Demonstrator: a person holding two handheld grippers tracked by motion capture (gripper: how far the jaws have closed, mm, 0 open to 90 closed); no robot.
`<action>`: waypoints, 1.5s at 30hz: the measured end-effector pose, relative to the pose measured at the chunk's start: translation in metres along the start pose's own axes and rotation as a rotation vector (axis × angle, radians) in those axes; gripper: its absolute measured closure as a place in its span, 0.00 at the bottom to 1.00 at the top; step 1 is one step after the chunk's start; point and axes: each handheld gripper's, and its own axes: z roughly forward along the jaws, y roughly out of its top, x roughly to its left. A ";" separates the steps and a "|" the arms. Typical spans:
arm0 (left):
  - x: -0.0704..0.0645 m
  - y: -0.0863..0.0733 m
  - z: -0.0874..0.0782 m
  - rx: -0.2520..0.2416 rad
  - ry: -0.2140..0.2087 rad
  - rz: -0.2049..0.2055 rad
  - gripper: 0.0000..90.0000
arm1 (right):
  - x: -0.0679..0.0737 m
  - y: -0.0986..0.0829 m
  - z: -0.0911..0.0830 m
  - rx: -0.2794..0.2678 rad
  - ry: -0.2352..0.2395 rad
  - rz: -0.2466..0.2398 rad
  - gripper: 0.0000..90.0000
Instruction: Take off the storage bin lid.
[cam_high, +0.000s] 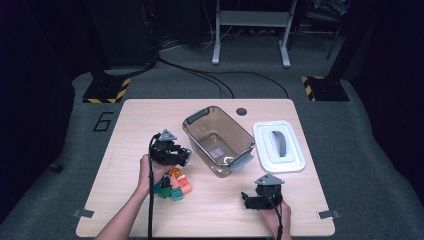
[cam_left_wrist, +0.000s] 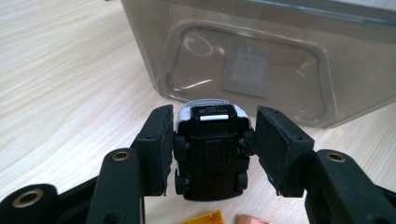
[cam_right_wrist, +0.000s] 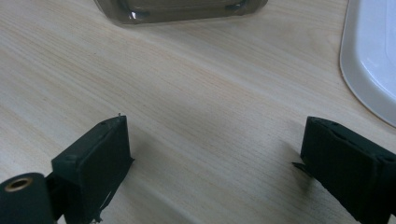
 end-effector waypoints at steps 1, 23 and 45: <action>0.000 0.000 0.000 0.000 0.000 0.000 0.54 | 0.000 0.000 0.000 0.000 0.000 0.000 0.08; 0.028 0.018 -0.034 -0.025 0.050 -0.016 0.54 | 0.000 0.000 0.000 0.001 0.000 -0.001 0.08; 0.046 0.052 -0.058 -0.068 0.091 -0.023 0.54 | 0.000 0.000 0.000 0.001 0.000 -0.002 0.08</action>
